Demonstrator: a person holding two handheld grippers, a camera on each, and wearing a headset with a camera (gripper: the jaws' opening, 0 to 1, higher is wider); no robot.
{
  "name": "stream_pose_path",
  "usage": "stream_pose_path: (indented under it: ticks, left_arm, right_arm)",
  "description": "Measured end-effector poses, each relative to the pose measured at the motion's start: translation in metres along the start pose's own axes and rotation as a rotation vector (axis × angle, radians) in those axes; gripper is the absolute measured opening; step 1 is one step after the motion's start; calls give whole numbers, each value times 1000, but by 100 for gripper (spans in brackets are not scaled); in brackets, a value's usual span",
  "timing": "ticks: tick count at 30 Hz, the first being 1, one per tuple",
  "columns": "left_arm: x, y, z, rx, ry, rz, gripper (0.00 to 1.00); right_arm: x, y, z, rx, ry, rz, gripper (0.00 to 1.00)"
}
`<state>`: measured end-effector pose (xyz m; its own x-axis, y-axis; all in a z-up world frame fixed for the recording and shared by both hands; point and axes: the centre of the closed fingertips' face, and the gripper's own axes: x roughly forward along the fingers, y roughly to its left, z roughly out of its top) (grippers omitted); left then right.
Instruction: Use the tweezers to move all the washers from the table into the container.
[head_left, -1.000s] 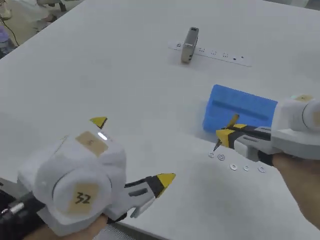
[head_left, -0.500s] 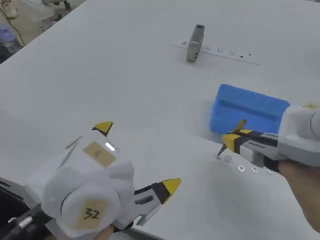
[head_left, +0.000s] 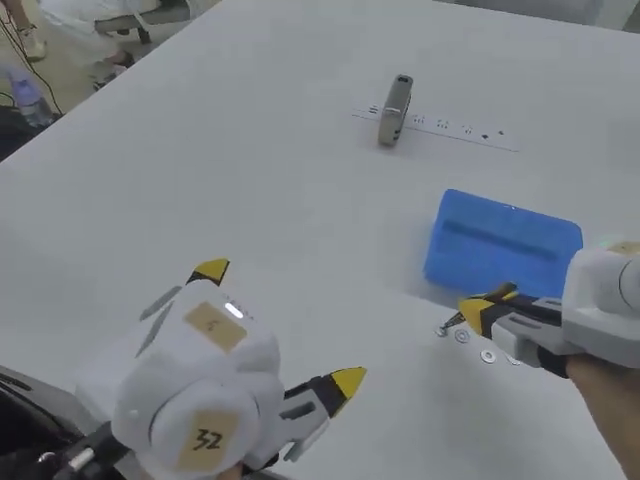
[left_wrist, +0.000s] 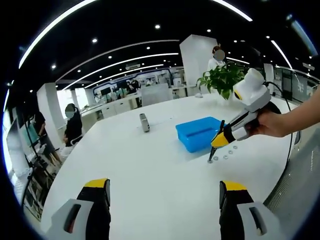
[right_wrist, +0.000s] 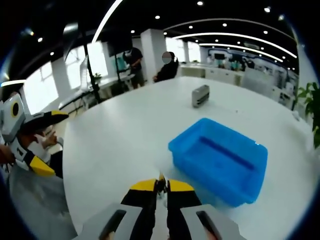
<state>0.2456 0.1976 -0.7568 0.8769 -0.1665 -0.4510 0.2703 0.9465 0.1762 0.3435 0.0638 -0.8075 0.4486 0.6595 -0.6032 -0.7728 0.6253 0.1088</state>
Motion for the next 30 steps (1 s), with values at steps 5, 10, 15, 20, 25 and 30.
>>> stream_pose_path:
  ticks: [5,10,15,20,25,30]
  left_arm:
    - [0,1,-2,4,7,4,94]
    - [0,0,-2,-5,6,-3,94]
    - [1,0,-4,-11,12,-8,94]
    - [1,0,-5,-14,17,-12,94]
    - [2,0,-6,-15,21,-13,94]
    - [1,0,-6,-7,20,-7,94]
  right_arm:
    - [-8,-1,14,-2,-10,0,2]
    - [-17,1,25,-35,2,14,2]
    - [-22,-6,43,-47,-30,10,2]
    - [-20,-18,71,-23,-97,-7,2]
    - [-9,-35,85,-21,-112,-51,2]
    - [17,-53,76,3,-50,-65,2]
